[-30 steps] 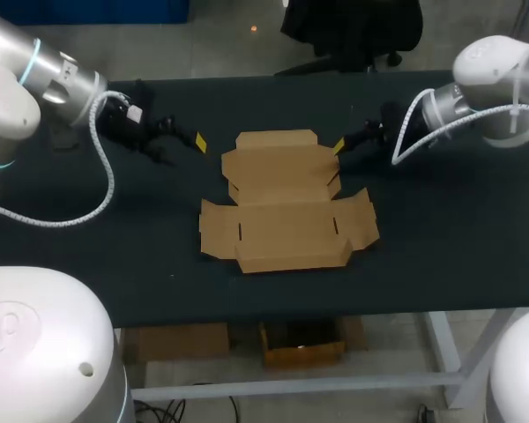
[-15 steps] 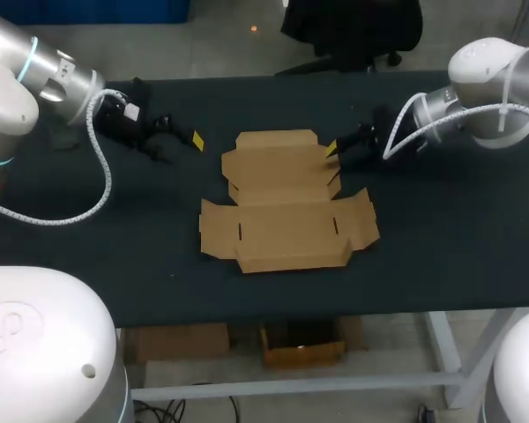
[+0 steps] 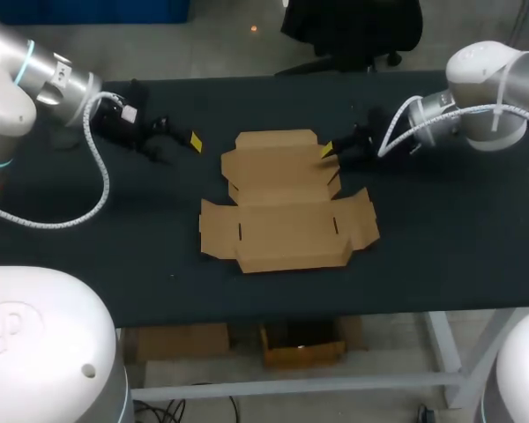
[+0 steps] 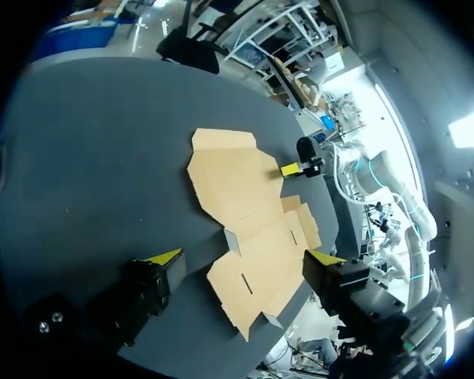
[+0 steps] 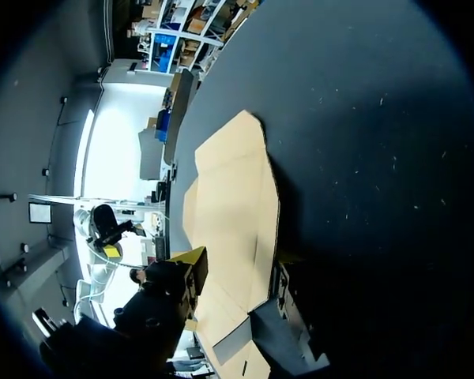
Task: Assemble the packaging by folding the flat box into shape, placing the metal phone stand inside, and closing the box properly
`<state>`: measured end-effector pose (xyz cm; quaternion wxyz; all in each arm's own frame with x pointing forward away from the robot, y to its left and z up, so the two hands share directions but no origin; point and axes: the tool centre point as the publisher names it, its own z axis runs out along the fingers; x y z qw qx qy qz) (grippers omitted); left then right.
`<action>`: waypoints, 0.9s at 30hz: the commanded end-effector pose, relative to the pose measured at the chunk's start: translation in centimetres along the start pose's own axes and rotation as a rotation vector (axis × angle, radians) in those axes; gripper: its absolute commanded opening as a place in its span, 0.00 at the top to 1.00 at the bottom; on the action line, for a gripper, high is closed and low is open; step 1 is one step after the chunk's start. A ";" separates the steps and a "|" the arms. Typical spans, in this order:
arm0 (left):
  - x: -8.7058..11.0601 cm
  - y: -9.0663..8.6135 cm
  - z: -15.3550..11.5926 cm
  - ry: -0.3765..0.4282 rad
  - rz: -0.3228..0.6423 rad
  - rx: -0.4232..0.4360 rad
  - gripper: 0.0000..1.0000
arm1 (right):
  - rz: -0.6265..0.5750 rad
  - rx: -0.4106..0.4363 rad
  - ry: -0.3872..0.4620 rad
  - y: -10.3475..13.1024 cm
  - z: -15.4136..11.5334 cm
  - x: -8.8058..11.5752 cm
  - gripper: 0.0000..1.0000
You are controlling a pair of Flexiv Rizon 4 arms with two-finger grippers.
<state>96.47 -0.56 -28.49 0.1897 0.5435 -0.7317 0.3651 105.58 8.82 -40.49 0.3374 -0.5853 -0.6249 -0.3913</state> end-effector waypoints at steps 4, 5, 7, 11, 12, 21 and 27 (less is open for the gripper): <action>-0.6 0.2 0.0 0.034 0.009 -0.002 0.00 | -0.015 -0.015 0.060 0.3 0.1 -0.4 0.69; -0.7 0.1 0.0 0.037 0.009 -0.003 0.00 | -0.021 -0.020 0.063 0.3 0.1 -0.3 0.73; -0.7 0.1 0.0 0.052 0.018 -0.007 0.00 | -0.032 -0.032 0.071 0.3 -0.1 -0.2 0.84; -0.8 0.0 0.1 0.075 0.033 -0.016 0.00 | -0.056 -0.053 0.089 0.4 -0.2 0.1 1.00; -0.8 0.0 0.1 0.082 0.037 -0.018 0.00 | -0.061 -0.058 0.093 0.5 -0.3 0.2 1.00; -1.3 -0.7 0.6 0.136 0.097 -0.017 0.00 | -0.123 -0.098 0.128 0.7 -0.9 1.2 1.00; -1.8 -1.3 1.0 0.162 0.158 0.007 0.00 | -0.159 -0.119 0.147 1.0 -1.5 2.1 1.00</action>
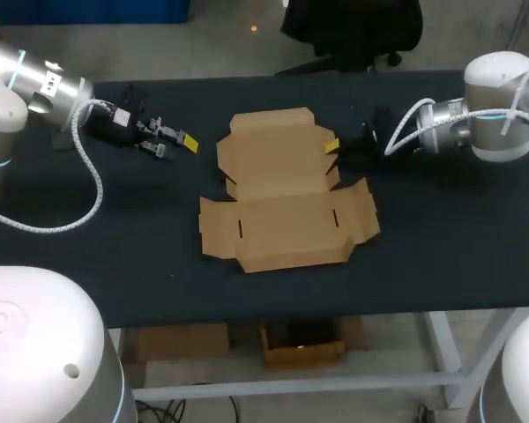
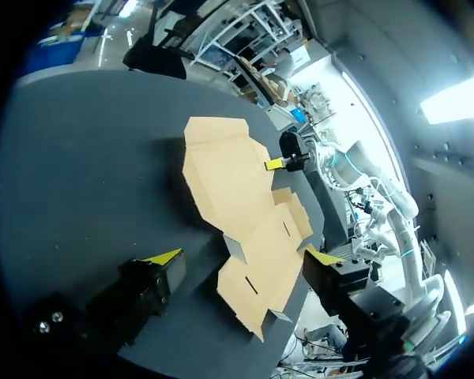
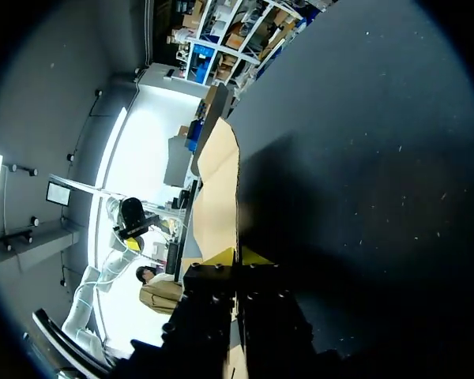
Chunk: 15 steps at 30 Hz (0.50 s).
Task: Assemble the packaging by folding the flat box into shape, placing the metal phone stand inside, and closing the box properly
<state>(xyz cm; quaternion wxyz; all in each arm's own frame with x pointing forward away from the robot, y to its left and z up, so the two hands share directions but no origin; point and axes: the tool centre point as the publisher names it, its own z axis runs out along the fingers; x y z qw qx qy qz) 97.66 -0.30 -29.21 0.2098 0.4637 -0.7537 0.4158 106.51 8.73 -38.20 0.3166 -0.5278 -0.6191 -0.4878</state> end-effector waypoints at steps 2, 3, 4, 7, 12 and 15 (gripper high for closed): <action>-1.1 -0.4 0.7 0.026 0.027 0.009 0.00 | -0.028 -0.014 0.016 0.1 -0.6 0.6 1.00; -1.2 -0.5 0.7 0.028 0.032 0.010 0.00 | -0.034 -0.016 0.019 0.1 -0.7 0.7 1.00; -1.3 -0.5 0.8 0.040 0.042 0.016 0.00 | -0.040 -0.018 0.022 0.2 -0.7 0.9 1.00; -1.6 -0.6 1.0 0.046 0.056 0.044 0.00 | -0.060 -0.024 0.038 0.2 -0.9 1.2 1.00; -2.6 -1.1 1.4 0.023 0.073 0.115 0.00 | -0.091 -0.024 0.060 0.4 -1.0 1.9 1.00; -3.3 -1.6 1.6 0.012 0.070 0.153 0.00 | -0.109 -0.024 0.079 0.4 -1.1 2.3 1.00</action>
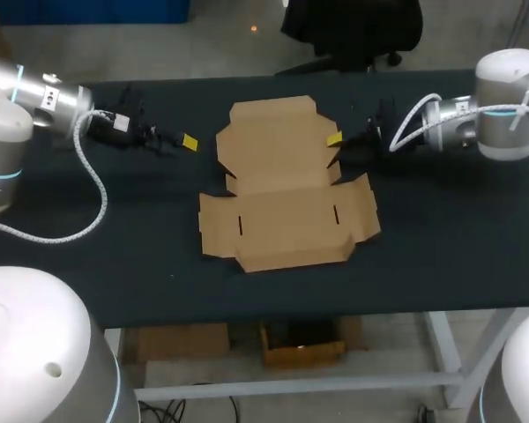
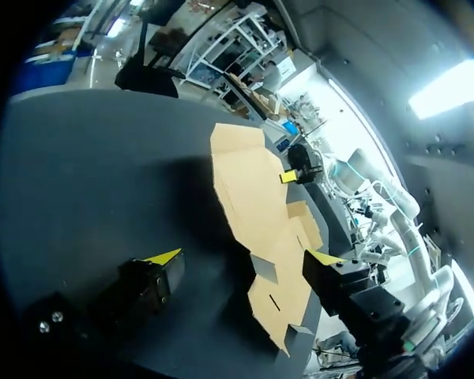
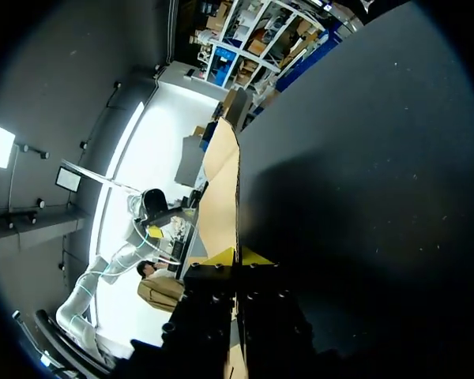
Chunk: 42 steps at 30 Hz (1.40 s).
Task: Assemble the packaging by folding the flat box into shape, placing the metal phone stand inside, and closing the box properly
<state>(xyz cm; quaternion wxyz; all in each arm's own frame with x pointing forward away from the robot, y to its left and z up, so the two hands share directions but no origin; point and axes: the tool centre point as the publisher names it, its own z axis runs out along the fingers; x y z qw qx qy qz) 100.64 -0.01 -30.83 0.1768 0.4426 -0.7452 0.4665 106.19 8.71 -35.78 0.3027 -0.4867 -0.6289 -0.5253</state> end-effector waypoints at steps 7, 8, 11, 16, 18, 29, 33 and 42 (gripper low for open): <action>-2.1 -0.8 1.3 0.013 -0.018 0.092 0.00 | -0.046 -0.009 0.046 0.3 -0.6 0.9 1.00; -2.3 -1.0 1.4 0.024 -0.016 0.097 0.00 | -0.051 -0.011 0.049 0.4 -0.6 1.0 1.00; -2.4 -1.5 1.9 0.066 -0.005 0.102 0.00 | -0.065 -0.015 0.057 0.6 -0.6 1.3 1.00; -2.1 -2.2 2.9 0.117 0.036 0.101 0.00 | -0.083 -0.021 0.069 0.8 -0.4 1.7 1.00; -1.9 -2.5 3.2 0.132 0.050 0.101 0.00 | -0.090 -0.025 0.079 1.0 -0.4 1.9 1.00; -1.0 -3.9 5.3 0.246 0.102 0.087 0.00 | -0.122 -0.033 0.097 1.4 -0.1 2.6 1.00; -0.4 -4.2 6.3 0.293 0.118 0.081 0.00 | -0.131 -0.036 0.105 1.6 0.0 2.6 1.00; 1.4 -4.9 8.0 0.365 0.159 0.091 0.22 | -0.139 -0.044 0.111 1.9 0.3 2.7 1.00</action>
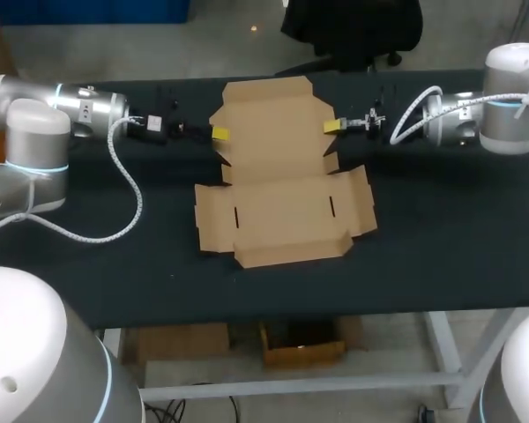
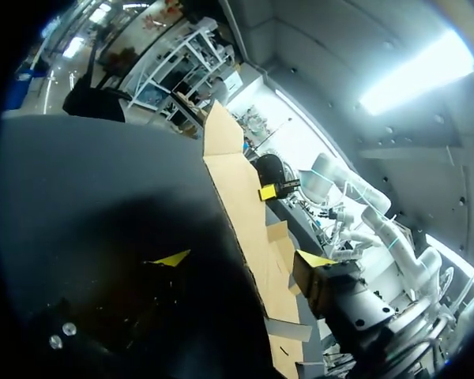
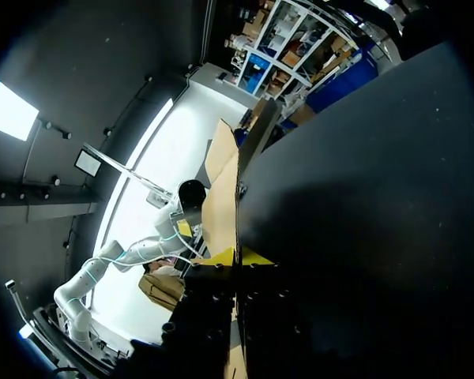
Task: Assemble the packaging by folding the flat box into shape, placing the metal phone stand inside, and closing the box properly
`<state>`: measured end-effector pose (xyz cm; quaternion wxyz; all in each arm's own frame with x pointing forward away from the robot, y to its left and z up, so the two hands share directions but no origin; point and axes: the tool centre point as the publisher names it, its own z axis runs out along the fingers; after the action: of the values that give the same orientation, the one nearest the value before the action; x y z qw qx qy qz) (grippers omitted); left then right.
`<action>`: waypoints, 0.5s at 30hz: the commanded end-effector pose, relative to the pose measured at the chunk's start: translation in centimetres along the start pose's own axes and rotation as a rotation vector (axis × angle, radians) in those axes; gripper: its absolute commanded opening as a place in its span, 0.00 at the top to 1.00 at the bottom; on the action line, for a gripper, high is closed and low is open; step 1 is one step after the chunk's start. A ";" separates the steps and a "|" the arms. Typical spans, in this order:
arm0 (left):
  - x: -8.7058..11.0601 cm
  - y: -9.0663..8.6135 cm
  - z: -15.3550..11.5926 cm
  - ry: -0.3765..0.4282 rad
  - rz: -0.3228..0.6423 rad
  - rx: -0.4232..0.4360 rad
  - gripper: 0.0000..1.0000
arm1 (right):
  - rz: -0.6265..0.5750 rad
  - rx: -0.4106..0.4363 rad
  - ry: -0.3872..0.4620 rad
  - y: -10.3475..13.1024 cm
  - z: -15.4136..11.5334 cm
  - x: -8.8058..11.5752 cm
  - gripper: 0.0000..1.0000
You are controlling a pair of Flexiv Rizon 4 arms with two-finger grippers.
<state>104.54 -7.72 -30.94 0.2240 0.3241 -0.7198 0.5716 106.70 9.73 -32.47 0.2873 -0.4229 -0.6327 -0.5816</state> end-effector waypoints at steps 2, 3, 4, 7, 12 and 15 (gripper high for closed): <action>-0.3 -0.4 1.1 0.092 0.014 0.000 0.23 | -0.006 -0.005 0.013 0.2 0.1 -0.4 1.00; -0.3 -0.4 1.1 0.093 0.015 0.001 0.23 | -0.007 -0.006 0.014 0.2 0.1 -0.4 1.00; -0.3 -0.4 1.3 0.100 0.015 0.002 0.25 | -0.009 -0.008 0.016 0.2 0.0 -0.4 1.00; -0.4 -0.7 1.6 0.116 0.011 0.008 0.34 | -0.010 -0.011 0.019 0.2 0.0 -0.4 1.00; -0.5 -1.0 2.4 0.124 0.009 0.011 0.40 | -0.016 -0.015 0.020 0.3 0.0 -0.3 1.00; -0.4 -1.2 2.8 0.126 0.010 0.008 0.52 | -0.022 -0.016 0.021 0.4 0.1 -0.2 1.00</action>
<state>105.14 -10.11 -30.81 0.2470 0.2997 -0.7078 0.5900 107.01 9.79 -32.35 0.2816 -0.4157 -0.6306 -0.5919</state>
